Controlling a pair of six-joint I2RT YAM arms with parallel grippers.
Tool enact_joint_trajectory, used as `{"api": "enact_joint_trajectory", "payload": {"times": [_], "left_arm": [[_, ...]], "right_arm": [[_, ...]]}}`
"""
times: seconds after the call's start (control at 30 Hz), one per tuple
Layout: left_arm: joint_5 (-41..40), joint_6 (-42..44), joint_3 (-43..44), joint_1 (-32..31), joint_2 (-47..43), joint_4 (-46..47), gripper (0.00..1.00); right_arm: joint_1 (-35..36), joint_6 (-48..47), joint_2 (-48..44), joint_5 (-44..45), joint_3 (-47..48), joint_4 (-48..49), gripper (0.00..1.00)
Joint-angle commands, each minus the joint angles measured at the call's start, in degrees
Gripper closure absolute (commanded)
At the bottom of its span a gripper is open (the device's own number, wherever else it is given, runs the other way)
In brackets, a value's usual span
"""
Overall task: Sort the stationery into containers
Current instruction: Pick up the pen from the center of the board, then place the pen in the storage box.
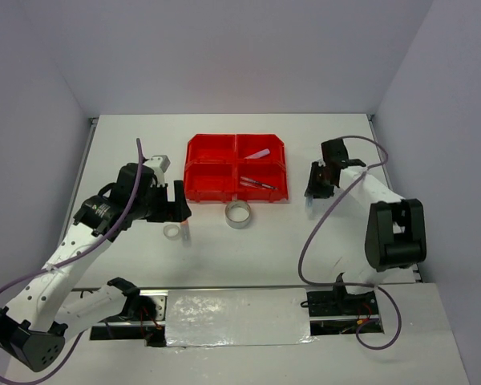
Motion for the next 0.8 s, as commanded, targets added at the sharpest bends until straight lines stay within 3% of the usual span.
{"api": "enact_joint_trajectory", "payload": {"times": [0.0,0.1,0.17,0.23,0.3,0.4,0.5,0.63,0.77], "left_arm": [[-0.9,0.0,-0.2,0.4,-0.7,1.2,0.01],[-0.9,-1.1,0.4,0.4,0.0,1.8,0.01],[-0.8,-2.1,1.3,0.4,0.5,2.0,0.01],[-0.9,-3.1,2.4,0.4,0.7,2.0,0.01],[-2.6,-3.3,3.2,0.4,0.8,1.8,0.01],[-3.8,-3.2,5.0,0.4,1.0,0.3,0.01],[-4.9,-2.9,5.8,0.5,0.1,-0.3,0.01],[-5.3,-2.9,6.2,0.6,-0.8,-1.0,0.01],[-6.6,-2.4,6.2,0.6,-2.5,-1.8,0.01]], "right_arm": [[0.9,9.7,-8.3,-5.9,3.4,4.3,1.0],[2.3,24.6,-8.9,-5.9,5.7,8.9,1.0],[5.8,32.5,-7.5,1.2,8.3,10.1,1.0],[11.0,47.1,-3.9,12.7,13.6,7.4,1.0],[13.4,51.2,0.9,16.2,19.1,6.2,1.0],[15.2,56.0,13.6,11.2,38.0,2.3,1.0],[17.1,60.0,23.0,9.6,49.5,-1.4,1.0],[19.0,64.6,27.9,15.0,54.7,-7.6,0.99],[19.7,68.1,25.8,19.9,48.7,-5.9,0.99]]}}
